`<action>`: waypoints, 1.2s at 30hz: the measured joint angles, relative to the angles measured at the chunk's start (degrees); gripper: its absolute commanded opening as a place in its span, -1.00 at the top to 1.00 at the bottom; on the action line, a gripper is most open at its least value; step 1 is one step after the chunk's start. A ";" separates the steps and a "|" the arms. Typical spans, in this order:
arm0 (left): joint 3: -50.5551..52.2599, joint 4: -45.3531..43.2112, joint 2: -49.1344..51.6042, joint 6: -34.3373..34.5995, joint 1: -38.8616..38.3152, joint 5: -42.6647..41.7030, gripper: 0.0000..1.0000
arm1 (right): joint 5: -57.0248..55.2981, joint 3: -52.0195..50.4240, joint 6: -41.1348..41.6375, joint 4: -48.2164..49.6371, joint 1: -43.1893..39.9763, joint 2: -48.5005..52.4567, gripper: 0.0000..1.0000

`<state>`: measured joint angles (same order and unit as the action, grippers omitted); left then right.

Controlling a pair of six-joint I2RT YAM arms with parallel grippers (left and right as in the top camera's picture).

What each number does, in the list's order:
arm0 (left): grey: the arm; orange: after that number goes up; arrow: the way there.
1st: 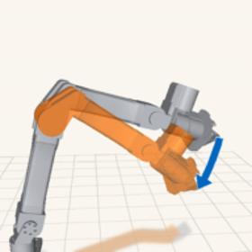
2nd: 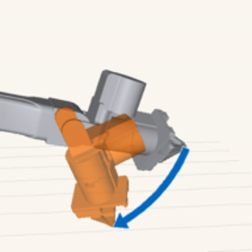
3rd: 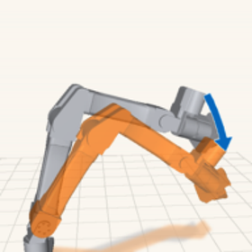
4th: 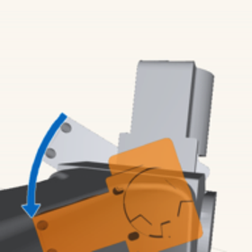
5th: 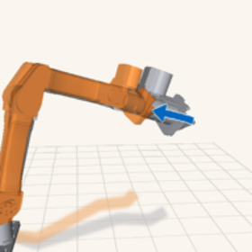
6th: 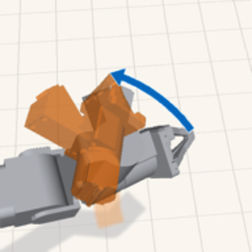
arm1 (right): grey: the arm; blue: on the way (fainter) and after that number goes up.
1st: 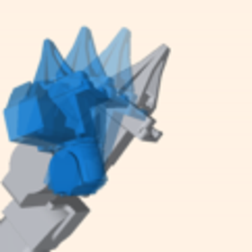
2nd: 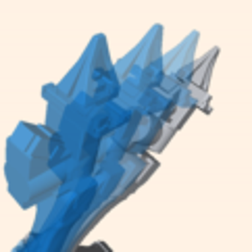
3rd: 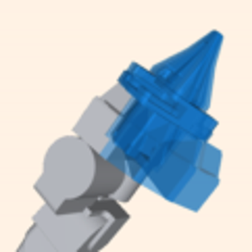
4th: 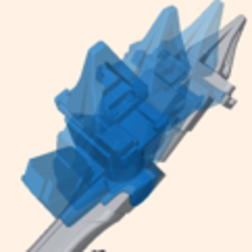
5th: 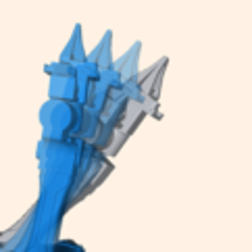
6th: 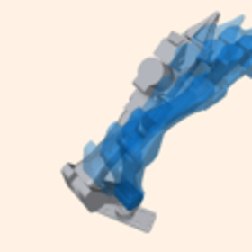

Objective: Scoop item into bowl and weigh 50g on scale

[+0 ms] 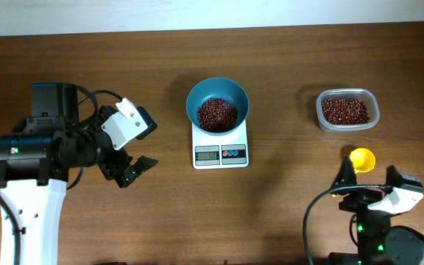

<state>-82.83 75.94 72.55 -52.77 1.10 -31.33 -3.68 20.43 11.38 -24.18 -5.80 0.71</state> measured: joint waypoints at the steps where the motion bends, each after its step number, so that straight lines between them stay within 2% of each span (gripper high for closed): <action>1: 0.00 0.00 0.00 0.00 0.00 0.00 -0.98 | 0.20 -2.19 0.00 2.03 0.92 -0.02 -0.97; 5: 0.00 -0.02 0.00 0.00 0.00 -0.02 -0.97 | 0.57 -11.19 -0.04 13.64 2.49 -0.02 -0.97; 9: 0.00 -0.02 0.00 0.00 0.00 0.00 -0.97 | 0.98 -13.07 -1.20 17.14 2.49 -0.02 -0.97; 18: 0.00 -0.02 0.00 0.00 0.00 0.00 -0.98 | 1.46 -13.33 -5.81 17.79 2.49 -0.02 -0.97; 23: 0.00 0.02 0.00 0.00 0.00 -0.02 -0.98 | 2.73 -18.67 -6.10 24.26 2.49 -0.02 -0.97; 27: 0.00 0.00 0.00 0.00 0.00 0.00 -0.97 | 3.21 -19.82 -6.25 24.85 2.49 -0.02 -0.97; 31: 0.00 0.00 0.00 0.00 0.00 0.00 -0.97 | 4.35 -19.82 -6.23 20.04 2.49 -0.02 -0.98; 36: 0.00 -0.02 0.00 0.00 0.00 0.00 -0.98 | 4.57 -19.82 -6.23 19.98 2.84 -0.02 -0.97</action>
<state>-82.83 75.92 72.55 -52.77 1.10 -31.33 0.89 0.60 5.15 -4.21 -2.96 0.69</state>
